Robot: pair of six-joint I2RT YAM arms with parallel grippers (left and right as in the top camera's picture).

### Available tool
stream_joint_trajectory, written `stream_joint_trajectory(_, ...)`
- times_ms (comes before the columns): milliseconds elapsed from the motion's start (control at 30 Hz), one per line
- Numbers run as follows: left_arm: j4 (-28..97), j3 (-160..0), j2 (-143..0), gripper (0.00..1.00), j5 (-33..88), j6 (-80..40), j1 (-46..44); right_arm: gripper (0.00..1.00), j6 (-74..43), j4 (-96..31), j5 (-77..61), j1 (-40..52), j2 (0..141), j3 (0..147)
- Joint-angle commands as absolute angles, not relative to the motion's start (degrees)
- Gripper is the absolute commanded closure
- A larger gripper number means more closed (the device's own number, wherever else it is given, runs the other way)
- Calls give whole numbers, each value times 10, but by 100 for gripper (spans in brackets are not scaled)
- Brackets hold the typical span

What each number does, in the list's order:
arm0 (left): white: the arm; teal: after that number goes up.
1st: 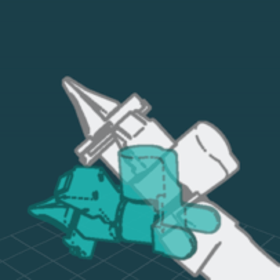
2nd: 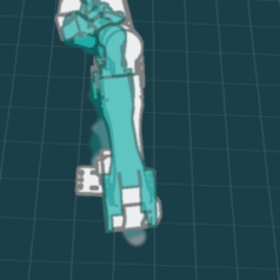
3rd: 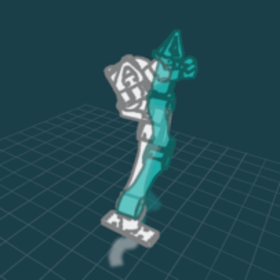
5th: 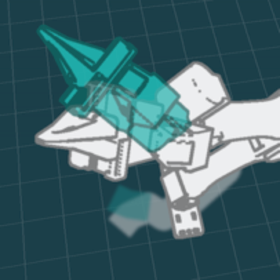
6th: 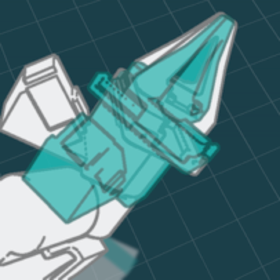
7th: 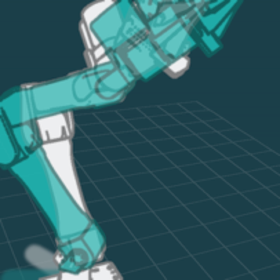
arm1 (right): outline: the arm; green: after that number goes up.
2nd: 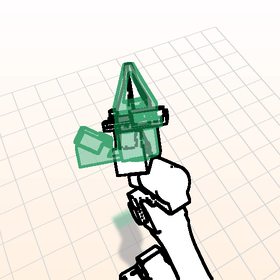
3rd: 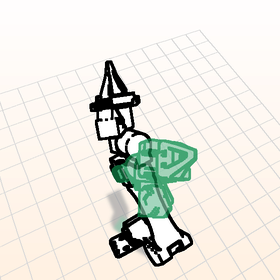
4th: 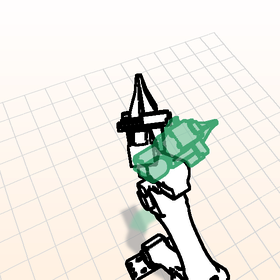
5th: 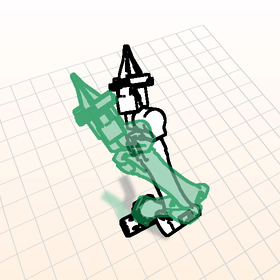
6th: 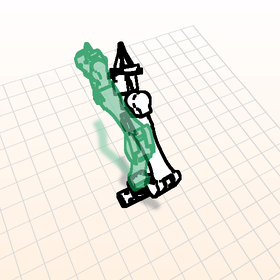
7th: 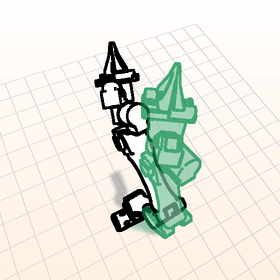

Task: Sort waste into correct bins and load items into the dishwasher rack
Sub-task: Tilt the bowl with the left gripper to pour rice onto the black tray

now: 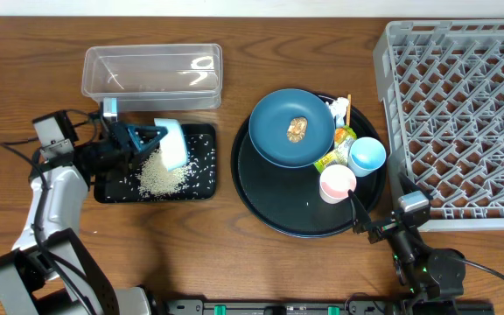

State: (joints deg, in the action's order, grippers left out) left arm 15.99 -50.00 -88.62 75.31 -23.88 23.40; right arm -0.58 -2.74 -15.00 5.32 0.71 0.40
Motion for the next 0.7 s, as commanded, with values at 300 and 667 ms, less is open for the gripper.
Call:
stream_joint_trajectory(300,154,-500,-887,94,800,-210,244,1,1,-30,-148,46,6,3)
stream_joint_trajectory(667,166,-500,-888,94,782,-241,260,1,1,-30,-148,46,6,3)
